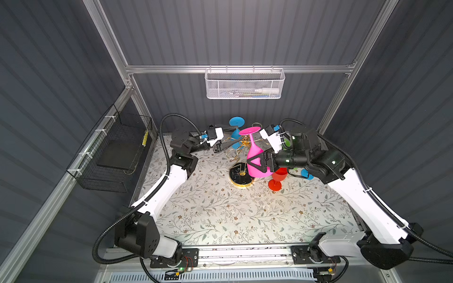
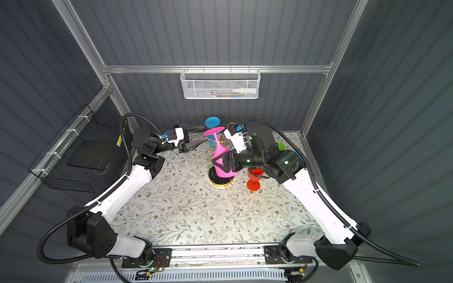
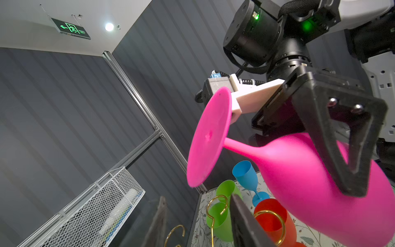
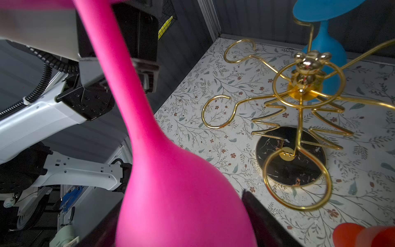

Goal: Take the wine glass off the wine glass rack
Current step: Pass the wine glass.

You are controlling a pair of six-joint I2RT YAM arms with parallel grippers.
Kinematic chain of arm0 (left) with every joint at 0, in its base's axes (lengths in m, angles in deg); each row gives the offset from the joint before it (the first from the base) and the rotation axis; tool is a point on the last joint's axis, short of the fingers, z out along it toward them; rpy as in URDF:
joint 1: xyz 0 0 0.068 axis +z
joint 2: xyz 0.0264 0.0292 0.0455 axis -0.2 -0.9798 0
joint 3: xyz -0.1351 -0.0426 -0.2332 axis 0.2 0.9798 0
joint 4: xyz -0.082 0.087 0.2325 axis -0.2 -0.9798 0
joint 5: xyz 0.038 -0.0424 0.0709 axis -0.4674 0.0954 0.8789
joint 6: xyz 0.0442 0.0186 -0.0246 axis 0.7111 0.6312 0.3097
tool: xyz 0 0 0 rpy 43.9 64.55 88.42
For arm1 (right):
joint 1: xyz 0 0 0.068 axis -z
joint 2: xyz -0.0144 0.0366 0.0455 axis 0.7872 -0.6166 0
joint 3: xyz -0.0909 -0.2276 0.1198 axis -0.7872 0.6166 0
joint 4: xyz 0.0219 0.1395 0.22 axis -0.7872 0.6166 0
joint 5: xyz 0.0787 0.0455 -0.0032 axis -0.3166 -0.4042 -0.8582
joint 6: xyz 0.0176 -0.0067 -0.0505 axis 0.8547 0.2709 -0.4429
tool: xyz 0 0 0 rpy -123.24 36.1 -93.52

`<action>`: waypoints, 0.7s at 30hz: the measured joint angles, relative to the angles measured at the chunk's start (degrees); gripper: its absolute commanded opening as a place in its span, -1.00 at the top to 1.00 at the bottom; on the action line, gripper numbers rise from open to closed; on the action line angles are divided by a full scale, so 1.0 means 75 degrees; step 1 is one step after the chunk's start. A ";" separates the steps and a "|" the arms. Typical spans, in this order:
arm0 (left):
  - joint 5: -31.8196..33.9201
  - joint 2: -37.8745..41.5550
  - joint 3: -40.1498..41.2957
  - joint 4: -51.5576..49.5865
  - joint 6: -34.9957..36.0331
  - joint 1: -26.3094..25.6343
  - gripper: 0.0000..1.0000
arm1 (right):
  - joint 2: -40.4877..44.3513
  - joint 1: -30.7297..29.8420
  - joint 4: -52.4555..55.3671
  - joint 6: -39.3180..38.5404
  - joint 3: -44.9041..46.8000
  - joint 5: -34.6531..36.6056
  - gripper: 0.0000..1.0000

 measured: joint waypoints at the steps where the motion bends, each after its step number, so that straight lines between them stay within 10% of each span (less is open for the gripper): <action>1: -0.0003 0.0000 -0.0029 -0.0003 0.0003 -0.0015 0.01 | -0.0020 0.0000 -0.0020 0.0003 0.0000 -0.0006 0.17; 21: -0.0052 -0.0023 -0.0458 -0.0423 0.0554 -0.0361 0.42 | -0.0102 0.0000 -0.0114 0.0058 0.0000 -0.0093 0.20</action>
